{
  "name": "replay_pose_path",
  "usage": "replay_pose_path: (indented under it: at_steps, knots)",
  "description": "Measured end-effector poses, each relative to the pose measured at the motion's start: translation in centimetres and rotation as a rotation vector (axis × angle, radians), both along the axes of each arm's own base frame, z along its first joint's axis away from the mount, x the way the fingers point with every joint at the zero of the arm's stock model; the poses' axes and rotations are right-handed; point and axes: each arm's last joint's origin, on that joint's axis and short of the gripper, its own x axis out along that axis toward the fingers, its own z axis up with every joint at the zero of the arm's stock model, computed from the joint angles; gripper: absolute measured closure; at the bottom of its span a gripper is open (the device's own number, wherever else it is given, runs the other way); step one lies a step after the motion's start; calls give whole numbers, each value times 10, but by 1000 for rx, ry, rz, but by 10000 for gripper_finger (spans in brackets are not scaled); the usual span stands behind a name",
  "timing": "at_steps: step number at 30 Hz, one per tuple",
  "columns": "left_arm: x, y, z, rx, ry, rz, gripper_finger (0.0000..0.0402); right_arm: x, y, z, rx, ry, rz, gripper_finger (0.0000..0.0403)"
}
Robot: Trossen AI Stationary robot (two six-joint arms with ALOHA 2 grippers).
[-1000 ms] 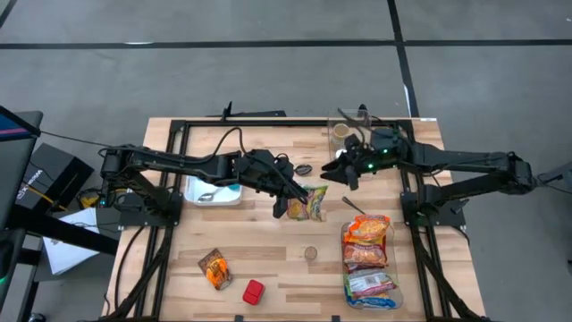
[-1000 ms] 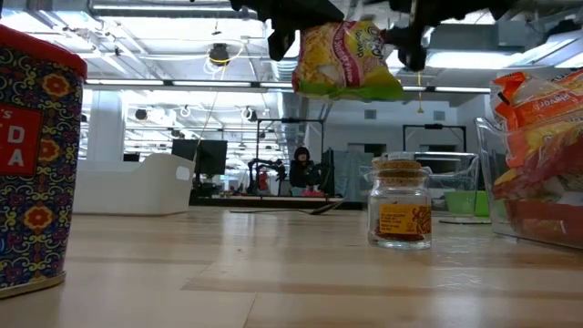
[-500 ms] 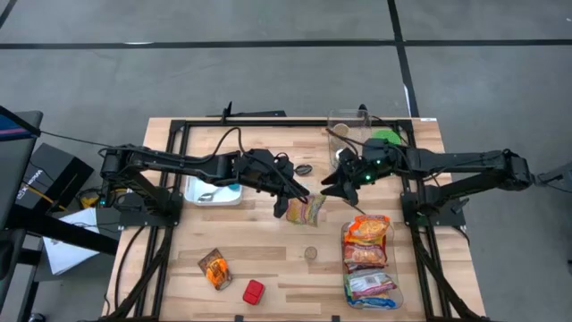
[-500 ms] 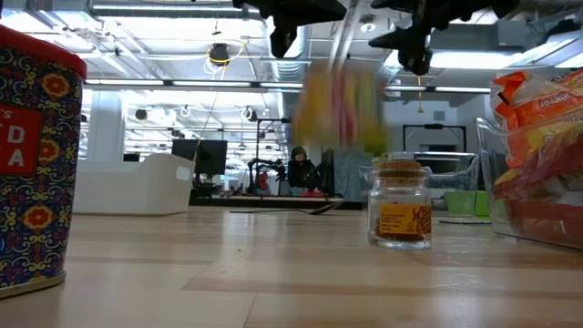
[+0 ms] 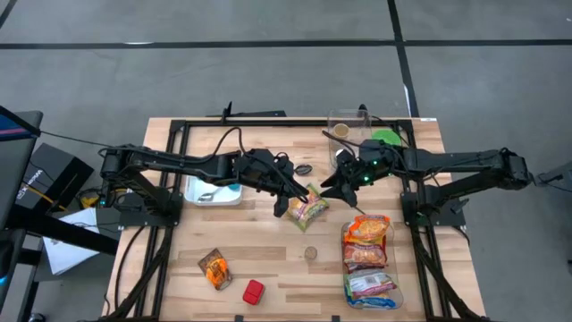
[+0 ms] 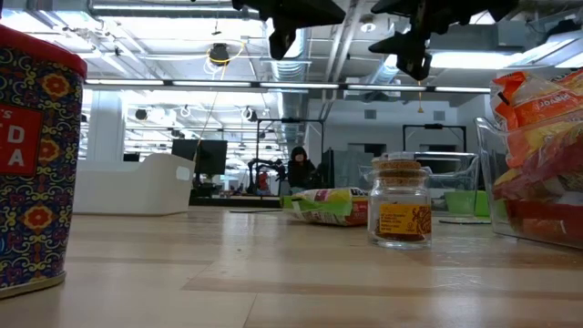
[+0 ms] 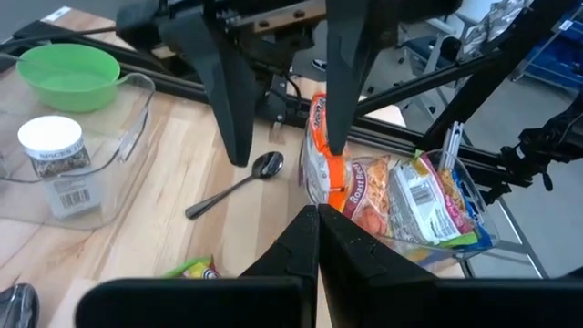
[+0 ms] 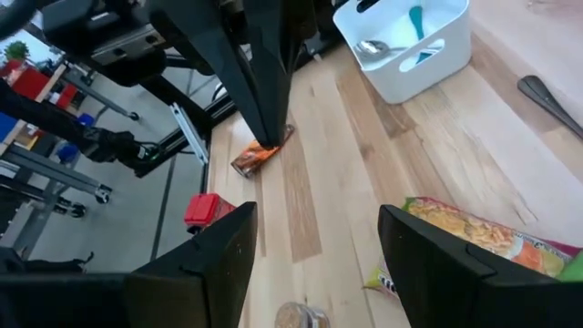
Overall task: Pick & Place Food Item
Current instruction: Put the green noodle pack into the bottom transparent bin
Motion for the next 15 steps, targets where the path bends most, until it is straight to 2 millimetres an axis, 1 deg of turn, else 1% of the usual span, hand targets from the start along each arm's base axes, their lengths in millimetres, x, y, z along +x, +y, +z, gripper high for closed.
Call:
replay_pose_path:
  at_steps: [12,14,15]
  knots:
    - [0,0,0,0,3,0,401,0,0,0,1,1,0,179]
    - [-2,0,-4,1,47,-1,401,0,0,0,-3,0,2,179]
    - [-6,0,-6,1,95,-1,401,0,0,0,-14,-3,10,179]
